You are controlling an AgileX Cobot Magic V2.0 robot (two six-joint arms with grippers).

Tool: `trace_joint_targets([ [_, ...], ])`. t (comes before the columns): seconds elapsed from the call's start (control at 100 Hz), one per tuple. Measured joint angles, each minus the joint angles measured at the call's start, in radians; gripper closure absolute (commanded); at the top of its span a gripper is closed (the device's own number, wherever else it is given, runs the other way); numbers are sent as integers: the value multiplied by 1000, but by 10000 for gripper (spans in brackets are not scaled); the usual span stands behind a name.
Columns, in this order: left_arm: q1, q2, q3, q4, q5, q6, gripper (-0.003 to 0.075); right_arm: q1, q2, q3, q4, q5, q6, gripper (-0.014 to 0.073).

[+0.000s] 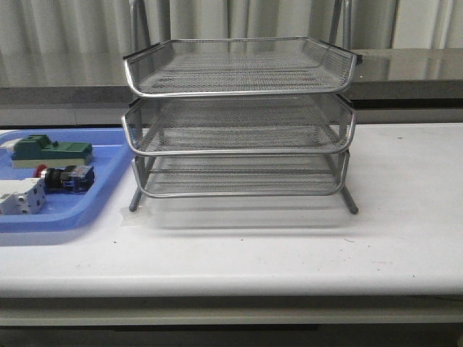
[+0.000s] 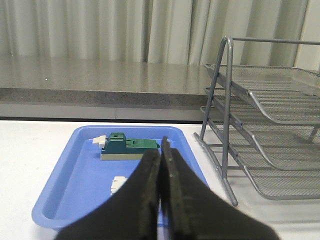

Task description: Place button on rack with both arms

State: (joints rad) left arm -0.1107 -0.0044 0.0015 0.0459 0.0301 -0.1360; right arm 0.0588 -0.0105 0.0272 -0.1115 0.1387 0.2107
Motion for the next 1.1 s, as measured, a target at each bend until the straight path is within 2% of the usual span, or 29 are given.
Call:
trace_joint_targets([
  [0.28, 0, 0, 0, 0, 0, 0, 740, 0, 0, 0, 21, -61, 0, 654],
  [0.42, 0, 0, 0, 0, 0, 0, 740, 0, 0, -31, 57, -29, 0, 654],
  [0.63, 0, 0, 0, 0, 0, 0, 740, 0, 51, -190, 66, 152, 0, 654],
  [0.87, 0, 0, 0, 0, 0, 0, 740, 0, 283, -422, 90, 427, 0, 654],
  [0.99, 0, 0, 0, 0, 0, 0, 740, 0, 400, -499, 165, 489, 0, 654],
  [1.1, 0, 0, 0, 0, 0, 0, 740, 0, 480, -528, 293, 489, 0, 654],
])
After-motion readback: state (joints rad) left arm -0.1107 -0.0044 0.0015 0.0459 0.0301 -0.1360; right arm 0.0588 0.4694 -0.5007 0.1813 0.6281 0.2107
